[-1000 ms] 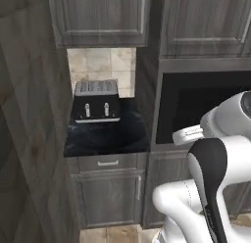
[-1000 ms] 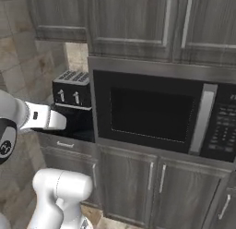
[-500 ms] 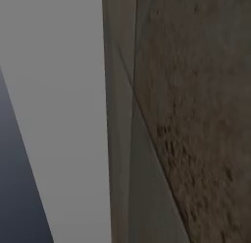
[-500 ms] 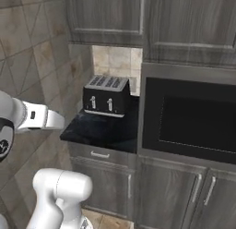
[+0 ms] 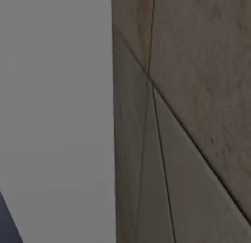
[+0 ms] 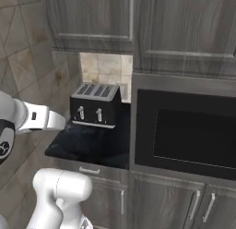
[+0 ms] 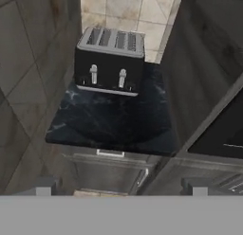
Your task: Navigate to the toaster.
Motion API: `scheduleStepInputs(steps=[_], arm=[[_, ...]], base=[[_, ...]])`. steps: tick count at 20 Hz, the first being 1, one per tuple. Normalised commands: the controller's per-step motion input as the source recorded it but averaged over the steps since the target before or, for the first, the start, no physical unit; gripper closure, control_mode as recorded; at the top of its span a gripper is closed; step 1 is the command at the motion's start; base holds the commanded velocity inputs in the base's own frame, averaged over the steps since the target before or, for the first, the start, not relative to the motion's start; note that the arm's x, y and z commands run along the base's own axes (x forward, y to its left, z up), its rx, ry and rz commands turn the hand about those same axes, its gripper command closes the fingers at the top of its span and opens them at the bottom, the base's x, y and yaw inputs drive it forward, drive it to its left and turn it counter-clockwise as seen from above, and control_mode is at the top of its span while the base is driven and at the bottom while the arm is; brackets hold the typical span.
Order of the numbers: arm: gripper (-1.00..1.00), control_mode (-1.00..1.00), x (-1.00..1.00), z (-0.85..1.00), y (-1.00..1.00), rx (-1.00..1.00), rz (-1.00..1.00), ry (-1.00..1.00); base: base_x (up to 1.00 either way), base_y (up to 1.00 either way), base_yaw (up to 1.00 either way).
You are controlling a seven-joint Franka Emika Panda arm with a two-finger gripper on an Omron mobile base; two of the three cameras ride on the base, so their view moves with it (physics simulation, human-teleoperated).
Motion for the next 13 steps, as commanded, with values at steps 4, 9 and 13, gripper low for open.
scheduleStepInputs(steps=[4,9,13], arm=[[-1.00,1.00,0.00,0.00,0.00,0.00,0.00,0.00],[-1.00,1.00,0.00,0.00,0.00,0.00,0.00,0.00],[-1.00,1.00,0.00,0.00,0.00,0.00,0.00,0.00]], base=[[0.53,0.00,-0.03],[0.09,0.00,-0.04],[0.00,0.00,0.00]])
